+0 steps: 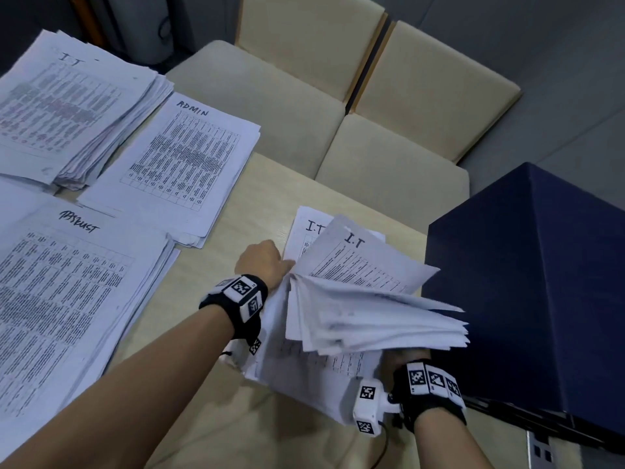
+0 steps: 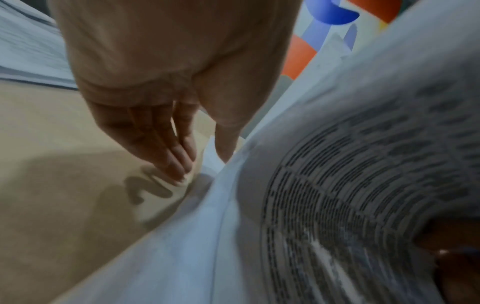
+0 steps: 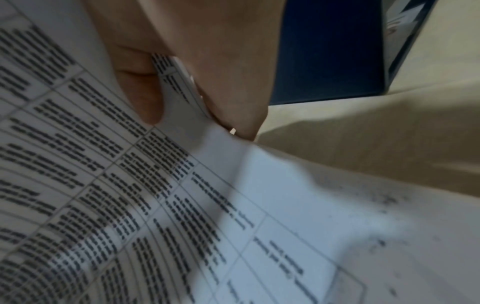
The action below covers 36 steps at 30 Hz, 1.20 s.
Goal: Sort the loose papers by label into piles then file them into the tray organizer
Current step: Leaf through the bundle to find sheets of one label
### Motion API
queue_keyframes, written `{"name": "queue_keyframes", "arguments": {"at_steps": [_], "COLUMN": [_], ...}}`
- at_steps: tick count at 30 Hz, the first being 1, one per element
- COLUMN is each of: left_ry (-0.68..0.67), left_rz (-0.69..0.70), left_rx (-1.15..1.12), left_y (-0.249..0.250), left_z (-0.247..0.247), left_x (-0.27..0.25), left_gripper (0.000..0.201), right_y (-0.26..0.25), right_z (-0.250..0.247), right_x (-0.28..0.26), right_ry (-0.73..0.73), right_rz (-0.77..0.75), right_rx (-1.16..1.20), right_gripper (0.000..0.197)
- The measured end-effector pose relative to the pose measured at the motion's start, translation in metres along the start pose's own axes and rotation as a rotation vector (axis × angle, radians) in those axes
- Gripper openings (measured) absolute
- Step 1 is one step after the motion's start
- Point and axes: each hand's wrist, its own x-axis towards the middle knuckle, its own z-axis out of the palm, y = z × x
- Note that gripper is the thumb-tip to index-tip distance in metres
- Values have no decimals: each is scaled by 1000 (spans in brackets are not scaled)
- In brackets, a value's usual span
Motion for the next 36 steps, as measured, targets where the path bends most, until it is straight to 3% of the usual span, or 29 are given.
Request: {"name": "queue_keyframes", "arguments": {"at_steps": [1,2,3,4,7,12,17,20,23,25,27,28,30,32,34,36], "left_ry": [-34,-42,-32,-16,-19,-6,153,47,-71,-193,-391,-446,-418,-185,7,-30], "left_rz": [11,49,101,156,260,328,460,562,661,607,432,329,159,66,5,30], "left_rx": [83,182,293,397,541,251,413,339,97,-235,-595,-729,-842,-643,-180,48], "left_y": [1,2,2,3,1,-7,-1,-2,-8,-10,-5,-2,5,5,2,2], "left_z": [2,3,5,6,5,-6,-13,-11,-10,-10,-14,-15,-13,-7,-2,4], "left_x": [0,0,0,-1,2,9,-8,-8,-9,-11,-17,-18,-20,-11,-6,-5], "left_gripper": [25,25,23,20,21,34,29,32,23,16,16,19,22,17,24,33], "right_y": [-9,-10,-7,-2,-2,3,1,0,7,12,20,21,22,21,14,10], "right_z": [2,2,6,9,9,8,5,7,6,2,-1,0,3,6,5,5], "right_x": [2,-6,-6,2,9,17,21,17,24,29,36,38,35,39,31,27], "right_ry": [11,-21,-46,-1,60,4,-79,-104,-107,-28,-36,-60,-66,-62,-133,-139], "right_rz": [148,173,80,-46,-35,4,52,9,-66,-61,2,-2,-92,-73,-52,-80], "right_rx": [397,720,819,849,780,786,902,867,820,700,671,630,666,852,974,1007], "right_gripper": [64,41,26,27,25,22,26,25,32,57,79,76,15,30,37,37]}}
